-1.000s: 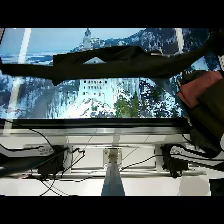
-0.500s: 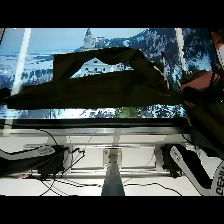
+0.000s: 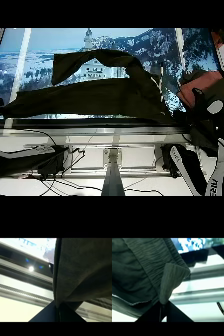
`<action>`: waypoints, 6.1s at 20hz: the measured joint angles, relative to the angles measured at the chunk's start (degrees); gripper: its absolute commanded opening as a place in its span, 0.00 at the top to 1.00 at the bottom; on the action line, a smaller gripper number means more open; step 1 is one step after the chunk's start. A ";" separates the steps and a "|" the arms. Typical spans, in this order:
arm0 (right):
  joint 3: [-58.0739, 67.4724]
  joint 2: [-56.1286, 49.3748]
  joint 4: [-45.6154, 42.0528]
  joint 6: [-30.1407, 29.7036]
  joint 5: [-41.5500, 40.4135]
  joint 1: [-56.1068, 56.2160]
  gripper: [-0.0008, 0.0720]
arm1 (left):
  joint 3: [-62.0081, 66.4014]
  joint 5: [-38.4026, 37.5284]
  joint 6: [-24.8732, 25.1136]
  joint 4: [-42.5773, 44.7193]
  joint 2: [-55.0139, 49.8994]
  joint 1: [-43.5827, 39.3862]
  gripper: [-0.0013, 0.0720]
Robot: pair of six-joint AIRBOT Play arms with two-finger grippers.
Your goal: Fold the clothes and pants, and hang the long-sleeved shirts on hangers.
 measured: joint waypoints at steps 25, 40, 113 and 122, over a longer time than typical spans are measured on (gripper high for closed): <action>0.33 0.22 -4.07 -8.79 -5.11 0.04 0.94 | -3.80 18.75 5.31 8.20 -6.08 0.66 0.96; 6.05 -1.38 -1.07 -6.62 -17.11 0.00 0.29 | -1.84 15.19 3.08 2.97 -4.66 -4.13 0.04; 39.91 -58.21 50.31 -40.11 -9.51 7.87 0.95 | 30.97 6.29 1.70 -62.10 -9.84 -18.27 0.95; 46.12 -48.35 48.61 -39.87 -7.98 -0.17 0.95 | 30.97 -1.64 -1.92 -62.10 -6.16 -12.90 0.96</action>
